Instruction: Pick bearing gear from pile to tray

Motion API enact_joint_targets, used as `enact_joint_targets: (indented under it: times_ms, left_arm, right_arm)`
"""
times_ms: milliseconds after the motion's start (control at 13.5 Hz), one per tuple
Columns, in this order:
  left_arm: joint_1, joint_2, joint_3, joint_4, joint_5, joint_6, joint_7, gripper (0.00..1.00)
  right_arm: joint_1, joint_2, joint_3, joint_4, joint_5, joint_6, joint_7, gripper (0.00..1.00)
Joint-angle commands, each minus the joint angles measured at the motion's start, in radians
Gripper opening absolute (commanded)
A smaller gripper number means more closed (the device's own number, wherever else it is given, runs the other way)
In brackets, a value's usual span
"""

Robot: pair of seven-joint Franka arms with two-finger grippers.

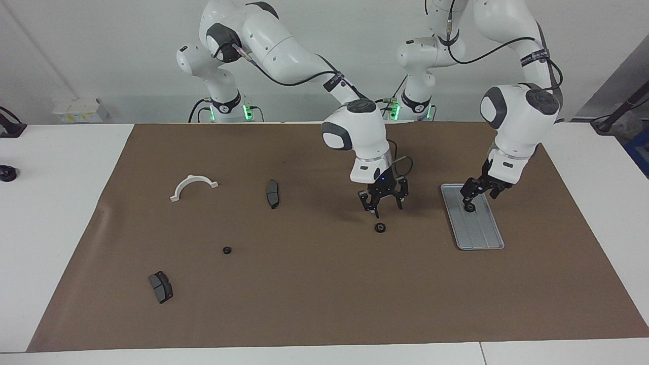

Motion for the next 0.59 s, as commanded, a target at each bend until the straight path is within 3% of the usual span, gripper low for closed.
enact_joint_targets:
  times_ms: [0, 370, 519]
  left_arm:
    - [-0.017, 0.005, 0.012, 0.019, -0.014, -0.023, -0.007, 1.00]
    - [-0.172, 0.038, 0.015, 0.038, -0.008, 0.062, -0.261, 1.00]
    - [-0.249, 0.093, 0.015, 0.090, 0.015, 0.059, -0.413, 1.00]
  right_arm:
    - [-0.061, -0.013, -0.017, 0.002, -0.039, -0.007, 0.012, 0.76]
    - [-0.253, -0.043, -0.014, 0.013, -0.033, -0.158, -0.183, 0.76]
    - [-0.333, -0.057, -0.012, 0.011, -0.028, -0.221, -0.249, 0.76]
